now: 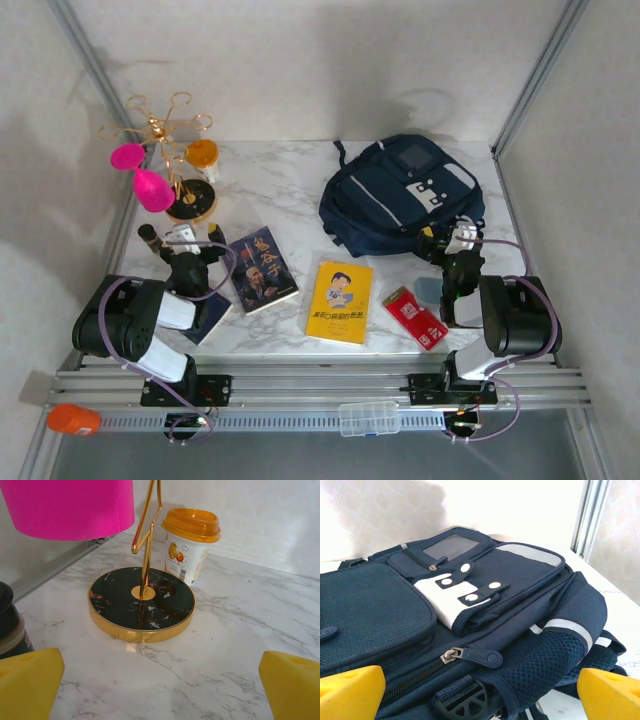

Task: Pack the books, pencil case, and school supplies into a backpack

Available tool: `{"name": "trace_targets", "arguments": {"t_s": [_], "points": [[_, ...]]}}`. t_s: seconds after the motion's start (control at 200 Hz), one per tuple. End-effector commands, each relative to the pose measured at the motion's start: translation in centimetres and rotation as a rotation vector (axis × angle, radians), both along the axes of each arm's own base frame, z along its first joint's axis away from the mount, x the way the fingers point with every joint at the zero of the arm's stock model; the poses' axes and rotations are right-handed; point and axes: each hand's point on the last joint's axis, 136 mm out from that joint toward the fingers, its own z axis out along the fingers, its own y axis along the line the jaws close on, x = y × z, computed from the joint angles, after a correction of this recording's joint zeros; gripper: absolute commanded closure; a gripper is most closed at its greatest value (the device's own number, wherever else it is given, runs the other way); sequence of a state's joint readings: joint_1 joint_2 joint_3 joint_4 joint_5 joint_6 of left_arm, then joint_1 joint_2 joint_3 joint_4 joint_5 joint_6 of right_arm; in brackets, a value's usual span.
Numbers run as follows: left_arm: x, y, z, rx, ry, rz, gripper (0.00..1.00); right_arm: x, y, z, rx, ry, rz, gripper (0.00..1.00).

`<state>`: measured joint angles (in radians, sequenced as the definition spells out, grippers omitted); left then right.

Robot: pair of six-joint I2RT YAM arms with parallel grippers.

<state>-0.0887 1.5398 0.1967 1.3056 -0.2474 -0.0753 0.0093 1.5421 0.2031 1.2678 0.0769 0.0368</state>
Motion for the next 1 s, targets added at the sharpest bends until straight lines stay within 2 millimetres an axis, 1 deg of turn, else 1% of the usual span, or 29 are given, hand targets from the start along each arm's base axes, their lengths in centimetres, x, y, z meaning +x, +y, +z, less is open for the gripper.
{"name": "trace_targets", "arguments": {"t_s": [0.0, 0.836, 0.996], "points": [[0.21, 0.51, 0.99, -0.015, -0.043, 0.023, 0.01, 0.45, 0.32, 1.0, -0.011, -0.037, 0.013, 0.01], [0.19, 0.55, 0.97, -0.014, -0.042, 0.026, 0.01, 0.45, 0.31, 1.0, -0.011, -0.037, 0.013, 0.01], [0.36, -0.13, 1.12, -0.005, -0.041, -0.015, 0.01, 0.41, 0.17, 1.22, -0.011, -0.044, 0.005, 0.01]]}}
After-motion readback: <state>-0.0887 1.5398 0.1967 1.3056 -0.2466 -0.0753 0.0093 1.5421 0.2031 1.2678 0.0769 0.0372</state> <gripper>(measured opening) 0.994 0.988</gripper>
